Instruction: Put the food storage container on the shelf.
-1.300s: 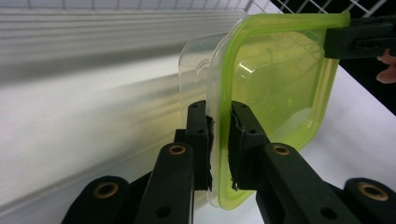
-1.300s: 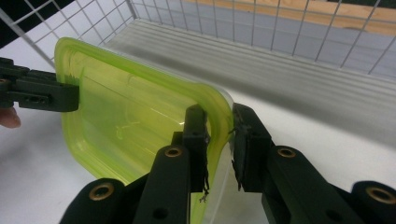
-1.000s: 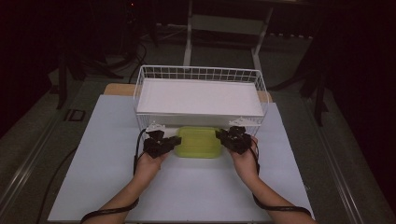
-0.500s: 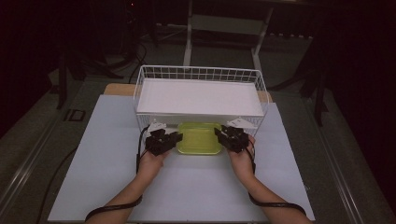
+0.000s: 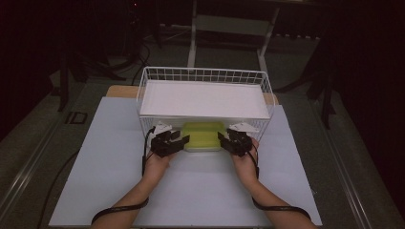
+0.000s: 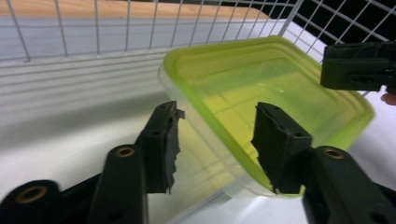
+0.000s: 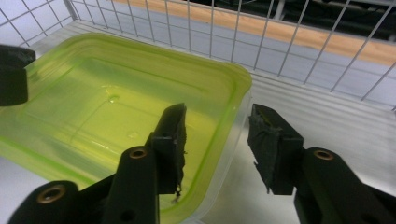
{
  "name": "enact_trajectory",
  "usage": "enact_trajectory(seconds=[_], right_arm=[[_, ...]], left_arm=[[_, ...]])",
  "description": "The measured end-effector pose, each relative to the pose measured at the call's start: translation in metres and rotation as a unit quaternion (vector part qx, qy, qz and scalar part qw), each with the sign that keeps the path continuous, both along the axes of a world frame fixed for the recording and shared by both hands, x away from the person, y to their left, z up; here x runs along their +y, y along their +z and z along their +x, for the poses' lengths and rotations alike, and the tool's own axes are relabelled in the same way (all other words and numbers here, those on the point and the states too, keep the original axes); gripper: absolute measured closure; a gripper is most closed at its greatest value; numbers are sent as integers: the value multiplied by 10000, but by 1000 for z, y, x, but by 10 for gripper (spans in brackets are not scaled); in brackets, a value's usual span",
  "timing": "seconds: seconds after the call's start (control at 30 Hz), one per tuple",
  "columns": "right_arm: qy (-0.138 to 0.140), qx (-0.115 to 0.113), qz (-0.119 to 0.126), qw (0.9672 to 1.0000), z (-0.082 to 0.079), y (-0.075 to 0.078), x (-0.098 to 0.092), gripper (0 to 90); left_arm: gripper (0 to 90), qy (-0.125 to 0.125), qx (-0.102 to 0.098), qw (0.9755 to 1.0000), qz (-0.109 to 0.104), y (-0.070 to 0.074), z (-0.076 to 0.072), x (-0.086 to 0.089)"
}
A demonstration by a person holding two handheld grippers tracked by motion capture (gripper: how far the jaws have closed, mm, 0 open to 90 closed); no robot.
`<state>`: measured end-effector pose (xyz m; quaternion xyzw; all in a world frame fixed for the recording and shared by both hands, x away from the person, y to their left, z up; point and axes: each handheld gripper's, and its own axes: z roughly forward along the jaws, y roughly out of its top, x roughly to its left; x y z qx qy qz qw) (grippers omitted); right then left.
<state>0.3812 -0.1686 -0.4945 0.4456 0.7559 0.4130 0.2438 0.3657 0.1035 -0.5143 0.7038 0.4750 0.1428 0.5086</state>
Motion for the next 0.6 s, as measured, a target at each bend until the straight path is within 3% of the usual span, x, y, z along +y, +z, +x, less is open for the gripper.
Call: enact_trajectory(seconds=[0.27,0.6], right_arm=[[52,-32,92,9999,-10,7,-1,541],[407,23,277,9988,-36,20,3,546]], left_arm=[[442,-70,-114,9999,-69,11,-5,3],[420,-349,-104,9993,-80,18,-27,8]])
